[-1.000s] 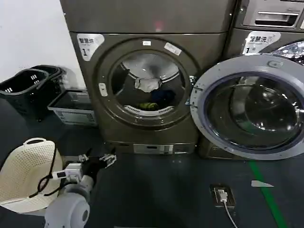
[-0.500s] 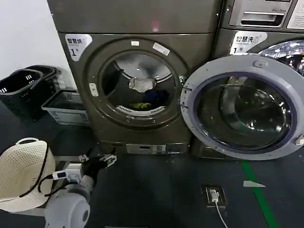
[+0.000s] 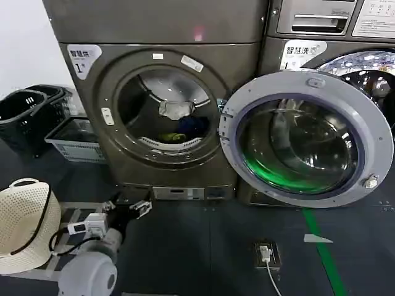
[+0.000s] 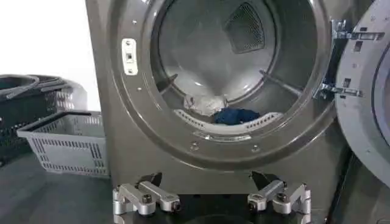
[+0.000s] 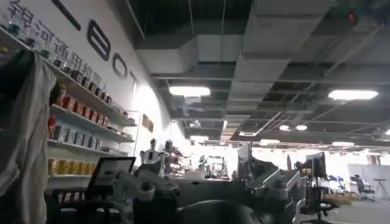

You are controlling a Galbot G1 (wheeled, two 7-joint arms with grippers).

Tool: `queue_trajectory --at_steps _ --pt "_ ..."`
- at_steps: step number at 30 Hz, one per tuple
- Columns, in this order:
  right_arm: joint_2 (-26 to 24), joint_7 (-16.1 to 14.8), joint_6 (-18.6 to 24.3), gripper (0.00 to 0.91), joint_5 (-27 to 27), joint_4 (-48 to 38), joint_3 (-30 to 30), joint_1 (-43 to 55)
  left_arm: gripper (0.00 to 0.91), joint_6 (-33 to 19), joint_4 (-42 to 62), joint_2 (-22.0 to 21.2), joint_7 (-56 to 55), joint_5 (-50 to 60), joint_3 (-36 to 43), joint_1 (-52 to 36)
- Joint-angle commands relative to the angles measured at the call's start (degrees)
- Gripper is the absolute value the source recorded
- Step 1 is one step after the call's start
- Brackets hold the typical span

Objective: Grasp the clothes from the dryer.

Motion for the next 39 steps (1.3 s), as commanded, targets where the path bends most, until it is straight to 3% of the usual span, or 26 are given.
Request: queue_trajectory --at_steps 1,39 --pt "0.1 0.5 0.5 0.907 0.4 0.2 -0.3 0.1 0.907 2.8 0.0 0.1 0.0 -0.2 0.0 0.0" --pt "-0.2 1.6 0.4 0.907 1.1 -0.3 -0.4 0.2 0.907 2.8 0.5 -0.3 1.9 0.8 0.3 0.1"
